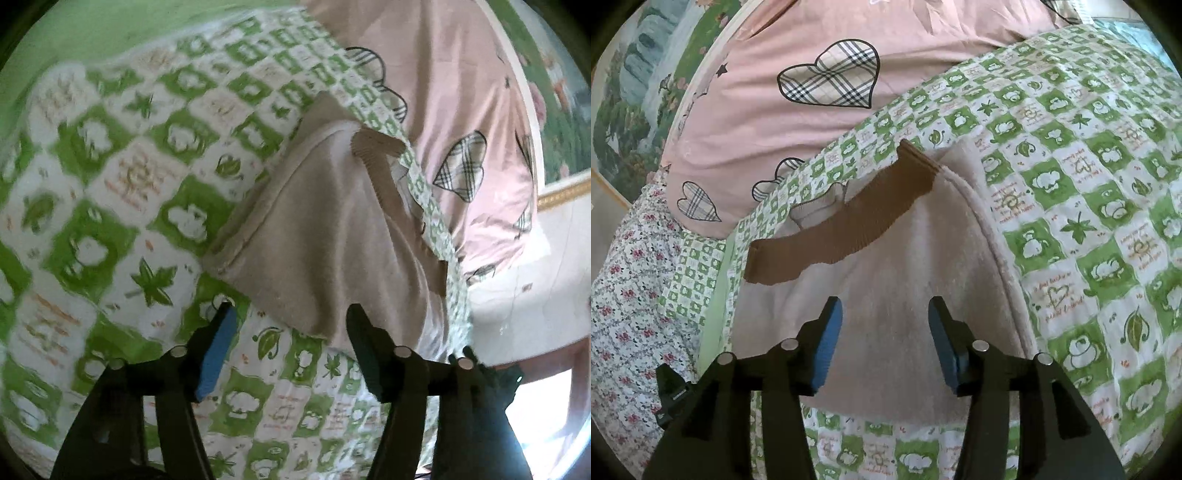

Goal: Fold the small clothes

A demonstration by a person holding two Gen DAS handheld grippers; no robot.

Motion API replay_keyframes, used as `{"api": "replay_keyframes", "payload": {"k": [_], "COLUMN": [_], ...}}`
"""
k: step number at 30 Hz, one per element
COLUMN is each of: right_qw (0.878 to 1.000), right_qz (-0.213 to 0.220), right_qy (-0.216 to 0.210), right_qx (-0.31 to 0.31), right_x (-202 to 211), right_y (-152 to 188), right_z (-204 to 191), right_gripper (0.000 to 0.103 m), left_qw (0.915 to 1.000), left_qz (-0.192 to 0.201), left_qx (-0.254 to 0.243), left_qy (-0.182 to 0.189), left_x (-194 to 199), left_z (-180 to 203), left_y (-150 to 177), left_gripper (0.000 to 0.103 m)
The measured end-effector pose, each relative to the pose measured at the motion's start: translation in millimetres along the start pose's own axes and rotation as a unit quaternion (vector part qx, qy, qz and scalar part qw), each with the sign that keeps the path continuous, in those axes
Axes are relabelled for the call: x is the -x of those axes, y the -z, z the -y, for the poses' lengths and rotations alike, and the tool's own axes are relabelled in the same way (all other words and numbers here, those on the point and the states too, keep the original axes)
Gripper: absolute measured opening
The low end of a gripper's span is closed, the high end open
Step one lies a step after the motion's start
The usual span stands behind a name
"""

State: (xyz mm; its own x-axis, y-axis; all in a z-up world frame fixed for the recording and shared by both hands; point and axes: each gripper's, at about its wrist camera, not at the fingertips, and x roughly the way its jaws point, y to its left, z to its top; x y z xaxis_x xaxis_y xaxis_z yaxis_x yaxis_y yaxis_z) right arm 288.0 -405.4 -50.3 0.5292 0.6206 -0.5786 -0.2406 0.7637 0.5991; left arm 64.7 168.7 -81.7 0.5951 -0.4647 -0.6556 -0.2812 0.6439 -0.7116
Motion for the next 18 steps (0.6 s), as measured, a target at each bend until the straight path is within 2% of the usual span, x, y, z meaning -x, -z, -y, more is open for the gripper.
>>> {"api": "replay_keyframes", "payload": {"k": [4,8,12,15,16,17,18], "right_qw": [1.0,1.0,1.0,0.999,0.999,0.999,0.999], "right_qz": [-0.001,0.001,-0.003,-0.005,-0.007,-0.009,-0.011], "right_qy": [-0.004,-0.008,-0.013,-0.021,-0.024,-0.026,-0.028], "right_qx": [0.01,0.016,0.024,0.028,0.028,0.029,0.03], "right_x": [1.3,3.7,1.8,-0.6,-1.9,-2.7,-4.2], "right_y": [0.9,2.4,2.4,3.6,4.5,5.0,6.2], "right_z": [-4.8,-8.8,-12.0,-14.7,-15.5,-16.0,-16.9], "right_gripper": [0.055,0.055,0.056,0.056,0.056,0.056,0.056], "left_qw": [0.9999,0.9996,0.9987,0.9974,0.9972,0.997,0.9967], "left_qz": [-0.002,0.015,0.032,0.056,0.062,0.068,0.073], "left_qx": [0.009,0.025,0.038,0.042,0.039,0.036,0.035], "left_qy": [-0.004,0.002,0.012,0.02,0.015,0.012,0.009], "left_x": [-13.8,-25.0,-35.3,-38.7,-40.2,-41.6,-41.9], "left_z": [2.1,5.8,11.2,11.0,11.2,10.2,9.1], "left_y": [2.9,1.6,-5.5,-11.7,-13.9,-16.4,-17.5], "left_gripper": [0.067,0.078,0.081,0.076,0.07,0.055,0.044]}}
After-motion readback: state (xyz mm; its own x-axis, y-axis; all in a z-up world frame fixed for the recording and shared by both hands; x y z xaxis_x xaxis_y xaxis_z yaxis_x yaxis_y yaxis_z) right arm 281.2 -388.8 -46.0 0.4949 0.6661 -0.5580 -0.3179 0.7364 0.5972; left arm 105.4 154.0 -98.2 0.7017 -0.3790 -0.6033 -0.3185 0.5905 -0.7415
